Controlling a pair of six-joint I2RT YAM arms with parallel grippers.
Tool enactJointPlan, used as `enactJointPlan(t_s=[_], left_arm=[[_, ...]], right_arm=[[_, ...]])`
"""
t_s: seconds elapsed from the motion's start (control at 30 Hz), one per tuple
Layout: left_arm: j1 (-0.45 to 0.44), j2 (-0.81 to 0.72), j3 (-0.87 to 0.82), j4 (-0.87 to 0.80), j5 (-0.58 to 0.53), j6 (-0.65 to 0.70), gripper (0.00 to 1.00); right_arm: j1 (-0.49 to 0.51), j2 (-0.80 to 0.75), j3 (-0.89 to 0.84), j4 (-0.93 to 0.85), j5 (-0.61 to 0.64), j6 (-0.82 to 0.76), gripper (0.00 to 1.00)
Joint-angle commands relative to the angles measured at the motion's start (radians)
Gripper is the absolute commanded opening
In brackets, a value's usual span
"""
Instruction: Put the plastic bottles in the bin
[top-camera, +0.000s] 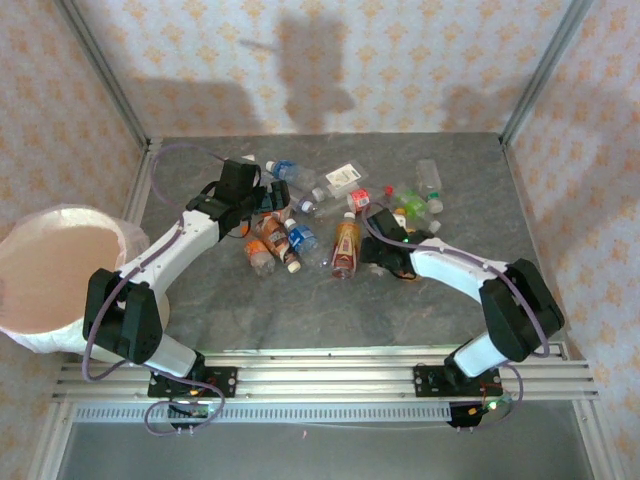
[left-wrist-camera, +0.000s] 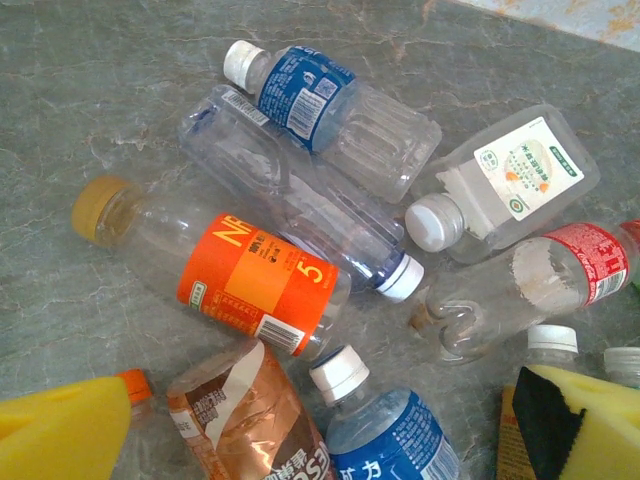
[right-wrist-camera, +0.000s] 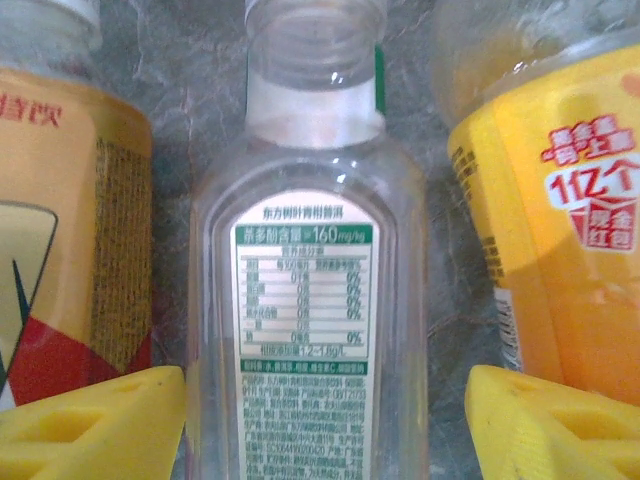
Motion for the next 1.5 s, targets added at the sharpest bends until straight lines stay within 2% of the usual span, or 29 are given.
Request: enactJointPlan(t_s=[0.0,0.17,0.27,0.37,0.6,0.67,0.77,0.87,1.1,1.17,1.23,1.3,1.4,1.47], left_arm=[[-0.003,0.014,0.039,-0.028,-0.020,0.015,1.00],[-0.002,0.009,0.042,-0.033,-0.035,0.027,1.00],[-0.003,0.007,0.022,0.004,0.019,0.025,1.00],[-0.003,0.005,0.010,0.054,0.129,0.022,1.00],[-0.002,0.026,0.002,0.204,0.518,-0.038,1.00],[-0.004,0.036,0.009,0.228,0.572,-0.064,1.00],[-0.016,0.039,0.021,0.219,0.565,-0.095,1.00],[-0.053,0.023,0.016,0.216,0.514,-0.142,1.00],[-0.142,-0.052,-0.054,0.187,0.283,-0.260,1.00],[-0.148,-0.061,-0.079,0.238,0.297,-0.299,1.00],[-0.154,-0.049,-0.072,0.289,0.374,-0.307,1.00],[-0.171,-0.017,-0.030,0.266,0.403,-0.287,1.00],[-0.200,-0.019,-0.030,0.241,0.268,-0.289,0.99],[-0.198,-0.027,-0.042,0.268,0.221,-0.305,0.98]], right_arm=[[0.004,0.016,-0.015,0.008,-0.067,0.002,0.75],[0.005,0.054,-0.018,0.027,-0.015,-0.001,0.75],[0.005,0.033,-0.022,0.052,0.012,-0.034,0.64],[0.005,0.001,-0.003,0.025,0.038,-0.073,0.54],[0.082,-0.138,0.006,0.073,0.140,-0.197,0.49],[0.110,-0.161,0.000,0.138,0.147,-0.210,0.48],[0.153,-0.173,-0.009,0.257,0.113,-0.238,0.48],[0.172,-0.163,-0.007,0.345,0.050,-0.261,0.48],[0.177,-0.168,-0.014,0.492,-0.117,-0.336,0.47],[0.177,-0.166,-0.016,0.505,-0.168,-0.372,0.47],[0.177,-0.162,-0.014,0.502,-0.200,-0.399,0.47],[0.177,-0.159,-0.014,0.509,-0.222,-0.417,0.47],[0.177,-0.160,-0.014,0.517,-0.259,-0.437,0.47],[0.177,-0.160,-0.018,0.515,-0.268,-0.447,0.47]])
